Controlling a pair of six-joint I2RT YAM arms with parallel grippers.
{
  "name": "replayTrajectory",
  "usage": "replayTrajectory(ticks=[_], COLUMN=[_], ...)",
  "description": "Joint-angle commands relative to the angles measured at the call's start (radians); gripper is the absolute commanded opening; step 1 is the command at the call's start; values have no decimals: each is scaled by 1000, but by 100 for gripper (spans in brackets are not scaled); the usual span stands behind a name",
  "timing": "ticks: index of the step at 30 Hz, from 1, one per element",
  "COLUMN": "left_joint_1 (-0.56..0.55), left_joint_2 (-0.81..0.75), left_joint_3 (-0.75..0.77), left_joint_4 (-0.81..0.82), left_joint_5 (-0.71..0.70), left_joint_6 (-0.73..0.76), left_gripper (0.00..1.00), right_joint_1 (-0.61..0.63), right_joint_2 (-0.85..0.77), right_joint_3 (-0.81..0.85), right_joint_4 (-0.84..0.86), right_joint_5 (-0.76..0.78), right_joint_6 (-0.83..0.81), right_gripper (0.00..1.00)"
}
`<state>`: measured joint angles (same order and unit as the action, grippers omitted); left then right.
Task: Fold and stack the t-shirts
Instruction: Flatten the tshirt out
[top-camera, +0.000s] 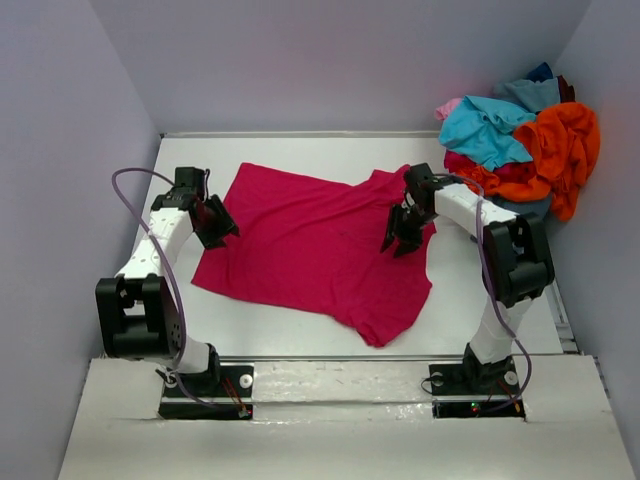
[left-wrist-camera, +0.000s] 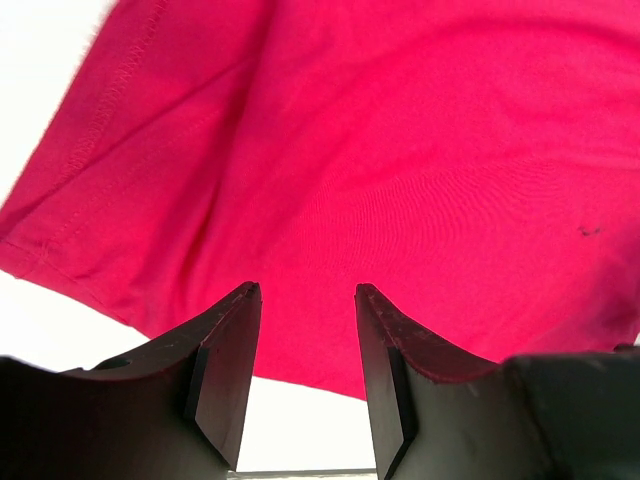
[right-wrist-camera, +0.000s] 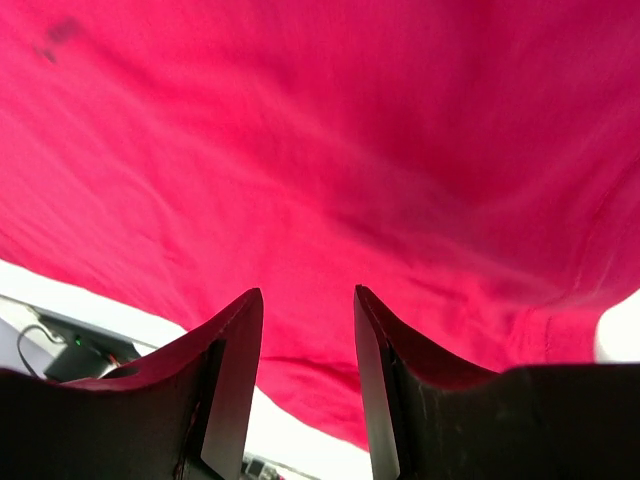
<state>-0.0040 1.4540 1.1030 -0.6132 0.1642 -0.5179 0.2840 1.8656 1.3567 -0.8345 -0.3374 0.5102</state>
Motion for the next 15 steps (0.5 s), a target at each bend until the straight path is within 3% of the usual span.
replayTrajectory(ticks=[1,15], left_joint_1=[51,95], left_joint_2=[23,155], left_joint_3=[17,69], left_joint_4=[16,41], left_joint_5=[27,5], left_joint_6=[25,28], left_gripper=[54,53], right_joint_1=[20,58], right_joint_2=[-83,-97], right_joint_3=[-86,-194], right_joint_4=[61,101], right_joint_5=[-25,-45], right_joint_6=[24,47], right_gripper=[47,47])
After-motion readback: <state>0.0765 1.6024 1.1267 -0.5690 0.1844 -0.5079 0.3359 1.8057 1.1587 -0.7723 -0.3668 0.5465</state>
